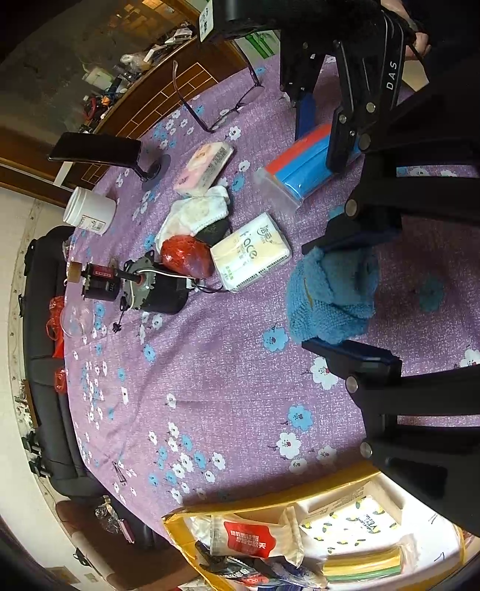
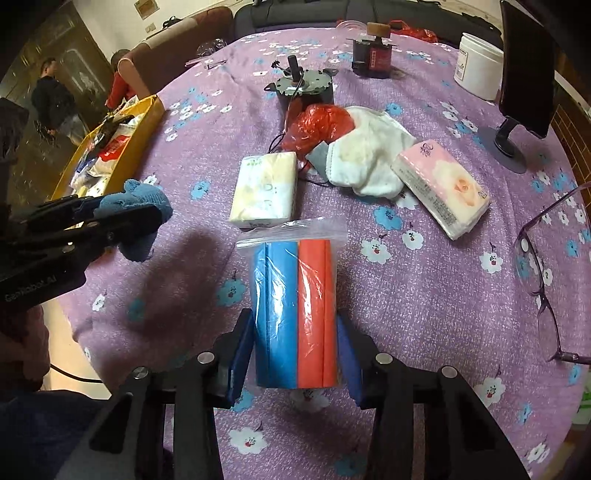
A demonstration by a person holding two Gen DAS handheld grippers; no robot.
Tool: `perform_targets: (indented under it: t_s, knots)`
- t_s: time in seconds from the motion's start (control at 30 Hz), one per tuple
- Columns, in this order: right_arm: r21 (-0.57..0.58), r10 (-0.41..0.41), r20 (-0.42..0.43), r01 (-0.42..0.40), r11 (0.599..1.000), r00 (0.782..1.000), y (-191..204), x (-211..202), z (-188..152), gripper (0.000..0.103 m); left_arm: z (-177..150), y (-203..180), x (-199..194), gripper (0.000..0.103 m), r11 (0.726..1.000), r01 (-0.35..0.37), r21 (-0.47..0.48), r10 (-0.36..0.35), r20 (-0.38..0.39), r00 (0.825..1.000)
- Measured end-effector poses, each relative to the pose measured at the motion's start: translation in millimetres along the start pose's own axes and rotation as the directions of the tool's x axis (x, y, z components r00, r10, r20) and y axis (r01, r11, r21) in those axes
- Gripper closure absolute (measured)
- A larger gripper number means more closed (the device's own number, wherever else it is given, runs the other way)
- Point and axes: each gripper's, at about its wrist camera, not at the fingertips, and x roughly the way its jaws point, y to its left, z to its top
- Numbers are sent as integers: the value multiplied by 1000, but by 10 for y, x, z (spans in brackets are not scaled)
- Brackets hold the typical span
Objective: Organize soft objects
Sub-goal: 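Grasp the bagged blue-and-red sponges with the right gripper while the left holds the towel, then carry the blue towel and bagged sponges with both grippers over the tray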
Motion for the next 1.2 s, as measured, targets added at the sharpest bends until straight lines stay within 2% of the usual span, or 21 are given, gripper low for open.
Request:
perform_targets:
  t_s: [0.53, 0.9, 1.2]
  knots:
    - [-20, 27, 7, -27, 999, 1000, 176, -132, 47, 56, -59, 221, -286, 61, 998, -4, -67, 8, 56, 998]
    - [-87, 38, -1, -38, 996, 999, 534, -121, 239, 56, -110, 653, -578, 61, 988, -30, -153, 49, 120, 992]
    - [-186, 41, 2, -40, 982, 999, 958, -104, 470, 56, -153, 1111, -838, 61, 968, -58, -245, 102, 175, 979]
